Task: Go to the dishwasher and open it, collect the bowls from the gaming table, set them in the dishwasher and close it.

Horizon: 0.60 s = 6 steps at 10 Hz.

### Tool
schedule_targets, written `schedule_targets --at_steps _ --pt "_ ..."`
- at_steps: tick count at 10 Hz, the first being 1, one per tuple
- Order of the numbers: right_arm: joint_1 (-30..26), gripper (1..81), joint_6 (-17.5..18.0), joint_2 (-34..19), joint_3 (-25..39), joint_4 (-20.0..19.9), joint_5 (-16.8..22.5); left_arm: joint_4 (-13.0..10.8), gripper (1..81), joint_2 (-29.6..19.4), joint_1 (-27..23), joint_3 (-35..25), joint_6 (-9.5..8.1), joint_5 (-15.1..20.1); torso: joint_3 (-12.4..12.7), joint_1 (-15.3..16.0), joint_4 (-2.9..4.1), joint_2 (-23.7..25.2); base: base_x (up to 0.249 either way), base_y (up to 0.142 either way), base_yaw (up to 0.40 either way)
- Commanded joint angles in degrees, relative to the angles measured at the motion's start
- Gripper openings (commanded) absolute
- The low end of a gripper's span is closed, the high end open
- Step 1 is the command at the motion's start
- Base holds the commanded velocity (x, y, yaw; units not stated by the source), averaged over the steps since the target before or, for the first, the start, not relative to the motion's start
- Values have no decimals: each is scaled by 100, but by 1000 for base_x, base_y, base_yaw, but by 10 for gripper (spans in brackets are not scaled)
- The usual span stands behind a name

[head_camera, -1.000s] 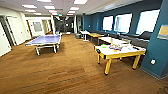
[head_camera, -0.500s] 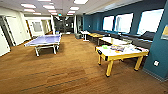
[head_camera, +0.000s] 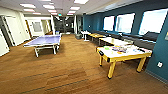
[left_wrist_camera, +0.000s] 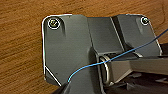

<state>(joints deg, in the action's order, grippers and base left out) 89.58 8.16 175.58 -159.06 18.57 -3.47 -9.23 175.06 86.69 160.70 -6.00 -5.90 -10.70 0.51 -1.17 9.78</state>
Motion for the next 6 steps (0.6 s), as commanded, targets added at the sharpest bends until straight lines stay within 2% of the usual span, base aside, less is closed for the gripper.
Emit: schedule_targets --at_steps 1,6 --pt "-242 811 -7 6 17 15 251 9 811 -14 -279 15 20 265 0 0 0 0 158 0 0" --pt "-242 811 -7 6 25 15 242 9 811 -5 -279 15 20 265 0 0 0 0 158 0 0"
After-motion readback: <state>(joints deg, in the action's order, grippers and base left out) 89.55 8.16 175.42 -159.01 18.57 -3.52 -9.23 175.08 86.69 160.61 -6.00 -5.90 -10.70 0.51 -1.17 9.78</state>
